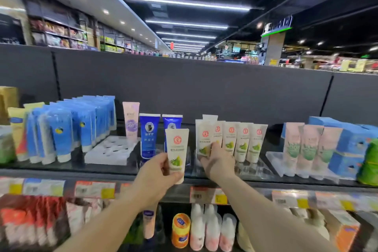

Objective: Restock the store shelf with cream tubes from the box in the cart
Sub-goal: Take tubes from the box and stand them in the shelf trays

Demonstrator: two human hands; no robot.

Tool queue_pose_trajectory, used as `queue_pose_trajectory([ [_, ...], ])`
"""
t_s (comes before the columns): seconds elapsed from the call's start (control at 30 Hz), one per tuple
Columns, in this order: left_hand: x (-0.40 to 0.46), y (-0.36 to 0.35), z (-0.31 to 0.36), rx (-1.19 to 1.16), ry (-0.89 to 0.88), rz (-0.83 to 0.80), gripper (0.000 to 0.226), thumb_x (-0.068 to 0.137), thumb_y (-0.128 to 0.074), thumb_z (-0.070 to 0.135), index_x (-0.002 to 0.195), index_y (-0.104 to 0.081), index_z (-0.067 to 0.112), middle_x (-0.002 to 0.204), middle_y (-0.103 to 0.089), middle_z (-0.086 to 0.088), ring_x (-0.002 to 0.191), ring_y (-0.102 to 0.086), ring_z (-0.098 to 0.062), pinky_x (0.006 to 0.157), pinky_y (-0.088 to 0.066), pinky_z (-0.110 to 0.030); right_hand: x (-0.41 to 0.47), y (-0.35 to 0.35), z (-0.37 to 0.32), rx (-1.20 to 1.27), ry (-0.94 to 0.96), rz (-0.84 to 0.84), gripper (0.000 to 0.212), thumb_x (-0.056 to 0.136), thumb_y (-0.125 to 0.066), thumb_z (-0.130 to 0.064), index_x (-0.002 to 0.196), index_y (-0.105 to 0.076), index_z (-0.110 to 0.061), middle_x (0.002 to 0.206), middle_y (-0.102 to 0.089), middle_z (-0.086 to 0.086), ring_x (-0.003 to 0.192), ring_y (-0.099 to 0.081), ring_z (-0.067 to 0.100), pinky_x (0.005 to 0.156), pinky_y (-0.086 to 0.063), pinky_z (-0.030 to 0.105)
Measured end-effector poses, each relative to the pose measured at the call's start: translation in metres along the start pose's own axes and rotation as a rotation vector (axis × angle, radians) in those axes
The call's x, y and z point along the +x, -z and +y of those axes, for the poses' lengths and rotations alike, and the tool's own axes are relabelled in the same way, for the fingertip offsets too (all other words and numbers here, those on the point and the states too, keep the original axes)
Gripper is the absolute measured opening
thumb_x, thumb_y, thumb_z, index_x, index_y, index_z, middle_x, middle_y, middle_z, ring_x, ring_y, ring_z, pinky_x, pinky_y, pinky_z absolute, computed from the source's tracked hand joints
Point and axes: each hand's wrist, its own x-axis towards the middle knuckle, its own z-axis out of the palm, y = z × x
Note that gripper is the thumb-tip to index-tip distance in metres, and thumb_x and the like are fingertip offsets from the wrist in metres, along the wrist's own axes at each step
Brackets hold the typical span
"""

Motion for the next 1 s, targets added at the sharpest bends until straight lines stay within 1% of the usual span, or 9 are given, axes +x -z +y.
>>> queue_pose_trajectory([
  [0.13, -0.002, -0.008, 0.013, 0.033, -0.009, 0.023, 0.035, 0.085, -0.073, 0.022, 0.104, -0.052, 0.043, 0.103, -0.064, 0.022, 0.097, -0.061, 0.004, 0.074, -0.044, -0.012, 0.002, 0.004, 0.001, 0.004, -0.009, -0.018, 0.027, 0.087, -0.063, -0.043, 0.102, -0.048, -0.027, 0.099, -0.058, -0.005, 0.106, -0.056, 0.023, 0.102, -0.039, 0.043],
  [0.3, 0.003, -0.02, 0.033, -0.02, -0.022, 0.019, 0.042, 0.086, -0.073, 0.02, 0.116, -0.049, 0.037, 0.105, -0.063, 0.021, 0.094, -0.059, 0.007, 0.066, -0.044, -0.011, -0.017, 0.041, 0.012, 0.385, 0.064, 0.145, 0.033, 0.093, -0.06, -0.041, 0.118, -0.06, -0.018, 0.106, -0.064, -0.007, 0.096, -0.058, 0.013, 0.084, -0.049, 0.03],
  [0.4, 0.011, -0.035, 0.045, -0.025, -0.063, -0.005, 0.041, 0.086, -0.072, 0.021, 0.117, -0.05, 0.034, 0.104, -0.063, 0.02, 0.094, -0.059, 0.005, 0.067, -0.045, -0.013, -0.033, 0.06, 0.01, 0.651, 0.124, -0.229, 0.03, 0.09, -0.063, -0.043, 0.113, -0.064, -0.023, 0.101, -0.069, -0.007, 0.091, -0.067, 0.012, 0.081, -0.057, 0.03],
  [0.47, 0.018, -0.046, 0.052, -0.004, -0.106, -0.025, 0.041, 0.086, -0.072, 0.022, 0.12, -0.052, 0.031, 0.104, -0.063, 0.02, 0.094, -0.06, 0.004, 0.066, -0.047, -0.012, -0.034, 0.061, 0.011, 0.574, 0.187, -0.318, 0.022, 0.087, -0.068, -0.039, 0.106, -0.064, -0.03, 0.097, -0.072, -0.009, 0.088, -0.069, 0.008, 0.075, -0.058, 0.026],
  [0.6, 0.027, -0.055, 0.053, 0.024, -0.13, -0.019, 0.05, 0.083, -0.075, 0.026, 0.128, -0.054, 0.027, 0.115, -0.063, 0.017, 0.101, -0.06, 0.003, 0.082, -0.051, -0.016, -0.014, 0.07, 0.022, 0.527, 0.202, -0.08, 0.013, 0.086, -0.071, -0.03, 0.097, -0.064, -0.032, 0.094, -0.072, -0.011, 0.088, -0.068, 0.007, 0.077, -0.059, 0.032],
  [0.73, 0.021, -0.058, 0.036, 0.431, -0.166, -0.06, 0.043, 0.09, -0.063, 0.04, 0.131, -0.056, 0.03, 0.126, -0.061, 0.013, 0.114, -0.054, -0.004, 0.097, -0.045, -0.026, 0.002, 0.072, 0.034, 0.399, 0.136, 0.058, 0.014, 0.087, -0.072, -0.027, 0.091, -0.06, -0.023, 0.087, -0.066, -0.008, 0.079, -0.062, 0.01, 0.064, -0.051, 0.025],
  [0.8, 0.018, -0.06, 0.03, 0.526, -0.179, -0.082, 0.038, 0.092, -0.06, 0.041, 0.128, -0.06, 0.029, 0.123, -0.063, 0.012, 0.111, -0.056, -0.004, 0.094, -0.045, -0.025, 0.003, 0.059, 0.036, 0.327, 0.117, 0.046, 0.019, 0.087, -0.072, -0.027, 0.088, -0.053, -0.024, 0.085, -0.061, -0.009, 0.079, -0.059, 0.008, 0.059, -0.043, 0.02],
  [0.9, 0.019, -0.061, 0.025, 0.58, -0.21, -0.088, 0.029, 0.093, -0.059, 0.04, 0.117, -0.068, 0.026, 0.106, -0.067, 0.011, 0.091, -0.056, -0.002, 0.082, -0.046, -0.021, 0.002, 0.043, 0.035, 0.281, 0.121, 0.026, 0.02, 0.09, -0.068, -0.029, 0.097, -0.049, -0.025, 0.089, -0.052, -0.017, 0.084, -0.053, 0.006, 0.057, -0.036, 0.014],
  [1.0, 0.021, -0.06, 0.022, 0.599, -0.227, -0.083, 0.029, 0.094, -0.059, 0.039, 0.118, -0.067, 0.026, 0.109, -0.068, 0.009, 0.091, -0.057, -0.003, 0.082, -0.046, -0.022, 0.005, 0.037, 0.033, 0.29, 0.135, 0.023, 0.02, 0.091, -0.067, -0.029, 0.102, -0.05, -0.024, 0.097, -0.056, -0.012, 0.088, -0.053, 0.008, 0.056, -0.035, 0.013],
])
